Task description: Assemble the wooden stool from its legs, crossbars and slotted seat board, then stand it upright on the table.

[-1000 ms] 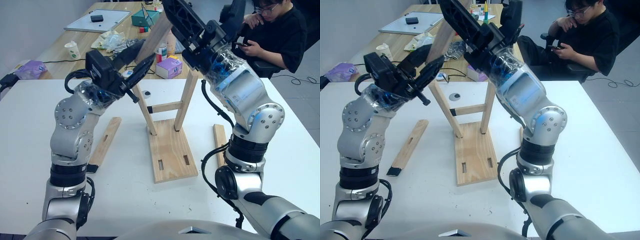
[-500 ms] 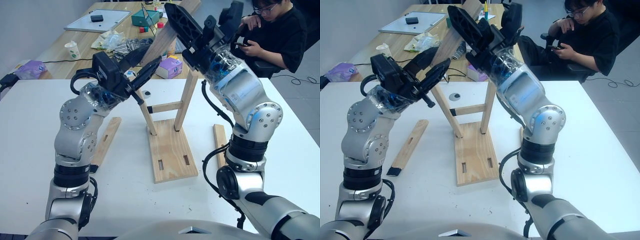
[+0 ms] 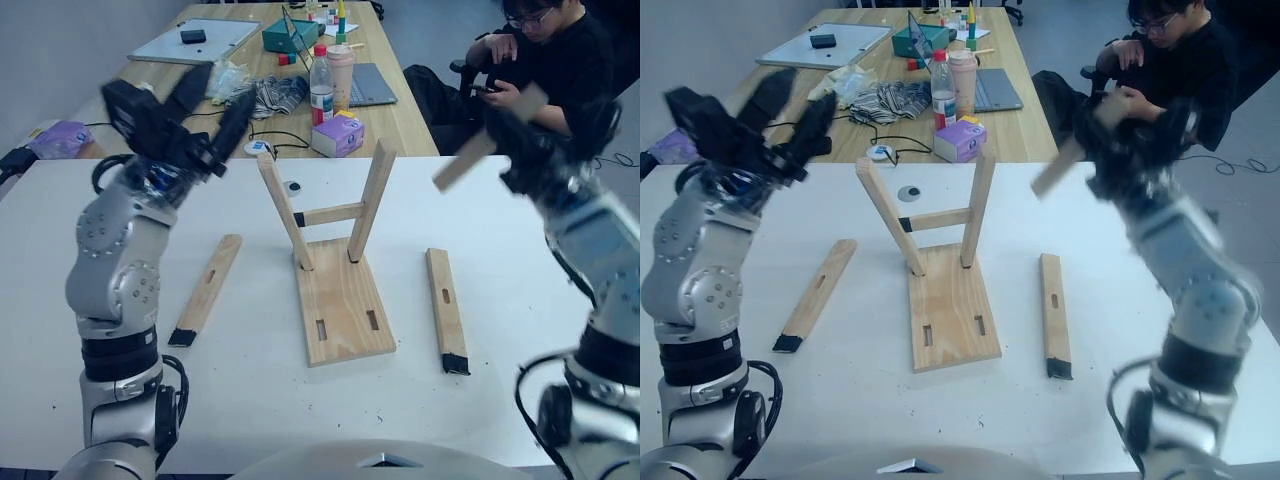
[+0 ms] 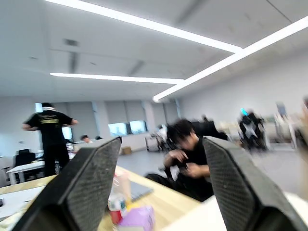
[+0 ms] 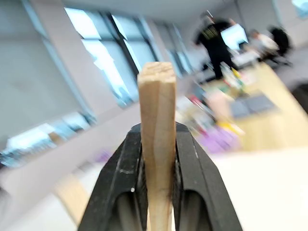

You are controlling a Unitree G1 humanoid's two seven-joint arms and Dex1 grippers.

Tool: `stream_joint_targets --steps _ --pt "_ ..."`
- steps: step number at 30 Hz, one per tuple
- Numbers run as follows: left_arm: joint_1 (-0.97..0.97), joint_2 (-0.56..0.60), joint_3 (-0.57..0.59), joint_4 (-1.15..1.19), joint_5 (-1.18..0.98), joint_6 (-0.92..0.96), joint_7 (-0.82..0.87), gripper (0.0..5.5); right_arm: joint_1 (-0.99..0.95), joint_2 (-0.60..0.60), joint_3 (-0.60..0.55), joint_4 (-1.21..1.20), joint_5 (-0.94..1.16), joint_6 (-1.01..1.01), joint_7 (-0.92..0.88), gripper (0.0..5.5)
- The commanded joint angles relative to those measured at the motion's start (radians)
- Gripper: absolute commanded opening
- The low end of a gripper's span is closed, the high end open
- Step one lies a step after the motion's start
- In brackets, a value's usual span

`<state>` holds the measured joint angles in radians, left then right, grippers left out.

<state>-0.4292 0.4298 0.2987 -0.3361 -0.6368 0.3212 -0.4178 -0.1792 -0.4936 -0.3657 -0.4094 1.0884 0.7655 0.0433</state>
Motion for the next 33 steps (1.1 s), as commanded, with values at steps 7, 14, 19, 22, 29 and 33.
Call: stream_joint_targets --steps 7,14,19,22,29,33 --pt "-0.016 -0.013 0.106 0.061 -0.141 0.107 0.121 3.11 0.353 0.106 0.155 -0.074 -0.396 -0.221 0.059 0.40" --pt "-0.007 -0.007 0.091 0.082 -0.123 0.103 0.110 3.11 0.393 0.152 0.167 -0.012 -0.470 -0.241 0.072 0.40" --pt "0.009 -0.006 0.074 0.091 -0.108 0.104 0.103 3.11 0.380 0.171 0.163 0.125 -0.521 -0.259 0.070 0.40" --pt "0.009 -0.003 0.069 0.098 -0.105 0.105 0.098 3.11 0.348 0.190 0.139 0.177 -0.510 -0.223 0.026 0.40" --pt "-0.002 -0.001 0.066 0.109 -0.104 0.112 0.100 3.11 0.291 0.239 0.086 0.293 -0.503 -0.115 -0.112 0.41" --pt "-0.009 0.000 0.066 0.112 -0.105 0.115 0.102 3.11 0.253 0.266 0.050 0.360 -0.502 -0.099 -0.173 0.41"
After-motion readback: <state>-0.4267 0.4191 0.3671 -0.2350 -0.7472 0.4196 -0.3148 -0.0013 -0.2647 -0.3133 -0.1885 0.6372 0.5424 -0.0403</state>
